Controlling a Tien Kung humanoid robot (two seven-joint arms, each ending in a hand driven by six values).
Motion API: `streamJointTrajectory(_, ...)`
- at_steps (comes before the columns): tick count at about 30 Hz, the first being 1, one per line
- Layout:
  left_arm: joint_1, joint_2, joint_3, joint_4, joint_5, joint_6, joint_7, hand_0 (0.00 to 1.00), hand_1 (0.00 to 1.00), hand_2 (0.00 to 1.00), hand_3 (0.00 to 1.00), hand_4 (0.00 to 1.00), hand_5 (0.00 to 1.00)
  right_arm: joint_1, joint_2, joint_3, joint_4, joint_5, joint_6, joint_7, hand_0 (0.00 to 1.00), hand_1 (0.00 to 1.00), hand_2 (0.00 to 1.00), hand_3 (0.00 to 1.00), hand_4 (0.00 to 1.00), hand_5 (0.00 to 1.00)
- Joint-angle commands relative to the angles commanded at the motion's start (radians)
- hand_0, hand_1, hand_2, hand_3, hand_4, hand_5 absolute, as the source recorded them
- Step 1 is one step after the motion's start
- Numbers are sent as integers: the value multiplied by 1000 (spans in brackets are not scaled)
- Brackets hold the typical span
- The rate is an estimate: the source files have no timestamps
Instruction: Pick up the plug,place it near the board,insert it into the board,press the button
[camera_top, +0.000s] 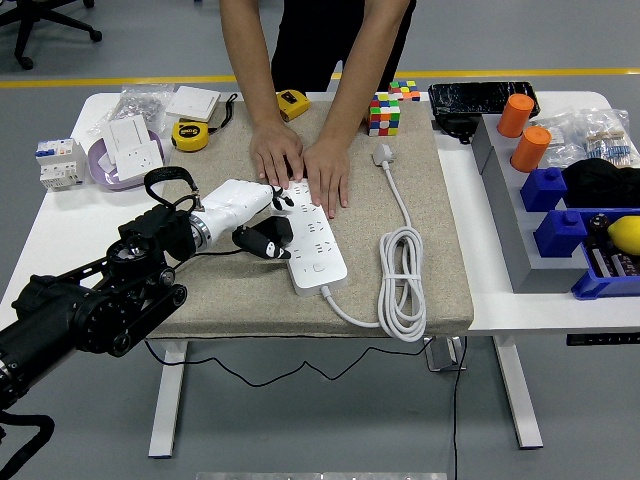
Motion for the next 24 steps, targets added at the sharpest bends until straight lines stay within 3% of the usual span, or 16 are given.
streamJointTrajectory(1,3,-1,-9,-4,-11,-6,-1,731,788,758,792,998,480,-1,0,1,0,-2,0,-1,969,907,861,885,998,977)
streamJointTrajectory(2,6,-2,-15,-7,-22,-11,-1,779,842,798,822,998,736,-2,1,2,0,-2,0,-1,969,907,861,885,998,977)
streamJointTrajectory(7,43,-7,-96,-60,-94,-38,3,779,842,798,822,998,736,-6,3,3,0,-5,-1,-1,969,907,861,885,998,977)
streamJointTrajectory(8,64,-14,-129,-82,-115,-36,5,826,912,872,848,998,963,-8,4,7,0,-9,-1,-2,972,908,861,886,998,975)
streamJointTrajectory(13,154,-53,-302,-194,-186,-14,14,826,912,872,848,998,963,-8,4,0,0,-3,-2,2,972,908,861,886,998,975)
streamJointTrajectory(14,173,-63,-334,-219,-201,-9,17,931,992,952,911,998,998,-8,3,-3,0,1,-3,3,974,910,863,886,998,965)
streamJointTrajectory(16,228,-90,-414,-289,-250,2,27,931,992,952,911,998,998,-7,2,-6,0,4,-4,5,974,910,863,886,998,965)
streamJointTrajectory(19,309,-109,-508,-393,-311,13,45,931,992,952,911,998,998,-11,2,4,0,-3,-4,4,974,910,863,886,998,965)
streamJointTrajectory(22,385,-106,-550,-483,-354,11,60,948,998,963,912,998,998,-15,4,22,0,-18,-3,0,974,911,863,885,998,962)
streamJointTrajectory(24,431,-88,-550,-526,-365,10,71,948,998,963,912,998,998,-17,5,29,0,-22,-3,0,974,911,863,885,998,962)
